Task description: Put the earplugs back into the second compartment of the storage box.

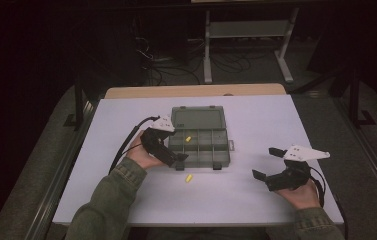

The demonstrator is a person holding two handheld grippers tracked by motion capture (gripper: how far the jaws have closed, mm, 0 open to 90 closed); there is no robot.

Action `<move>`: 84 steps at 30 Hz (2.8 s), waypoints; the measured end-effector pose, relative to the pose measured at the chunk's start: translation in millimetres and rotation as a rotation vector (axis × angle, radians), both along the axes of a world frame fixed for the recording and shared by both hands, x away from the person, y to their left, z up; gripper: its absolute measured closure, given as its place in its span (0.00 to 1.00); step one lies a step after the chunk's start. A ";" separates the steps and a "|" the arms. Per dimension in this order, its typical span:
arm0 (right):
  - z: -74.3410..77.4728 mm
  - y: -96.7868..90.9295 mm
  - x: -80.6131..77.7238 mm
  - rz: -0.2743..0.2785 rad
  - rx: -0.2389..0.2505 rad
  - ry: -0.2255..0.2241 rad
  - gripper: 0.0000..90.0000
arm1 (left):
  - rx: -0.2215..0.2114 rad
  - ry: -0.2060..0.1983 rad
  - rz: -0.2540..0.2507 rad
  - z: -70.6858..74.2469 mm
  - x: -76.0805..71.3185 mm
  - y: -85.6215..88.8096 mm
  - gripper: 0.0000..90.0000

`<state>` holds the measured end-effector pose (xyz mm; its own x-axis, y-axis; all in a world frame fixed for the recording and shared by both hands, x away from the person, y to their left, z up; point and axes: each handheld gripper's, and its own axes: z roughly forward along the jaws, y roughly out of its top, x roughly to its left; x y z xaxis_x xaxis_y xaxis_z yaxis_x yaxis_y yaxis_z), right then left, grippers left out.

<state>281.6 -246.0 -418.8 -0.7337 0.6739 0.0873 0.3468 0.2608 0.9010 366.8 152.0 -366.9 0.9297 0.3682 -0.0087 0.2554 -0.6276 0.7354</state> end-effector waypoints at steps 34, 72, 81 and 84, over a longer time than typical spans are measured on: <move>-2.3 2.4 0.5 0.008 -0.012 0.010 0.00 | 0.102 -0.026 -0.103 -34.7 -58.5 -13.6 0.19; -3.4 5.3 0.6 0.037 -0.011 0.025 0.00 | 0.184 0.031 -0.064 -68.6 -44.6 -31.0 0.82; -2.9 4.9 0.4 0.031 -0.007 0.021 0.00 | 0.175 0.083 -0.087 -63.5 -40.5 -27.8 0.90; -3.0 4.9 0.4 0.032 -0.008 0.021 0.00 | 0.170 0.085 -0.095 -59.6 -40.6 -26.7 0.91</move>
<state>282.0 -241.1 -421.7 -0.7527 0.6512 0.0975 0.3568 0.2788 0.8916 326.2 125.3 -426.5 0.9588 0.2821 -0.0336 0.2459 -0.7647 0.5957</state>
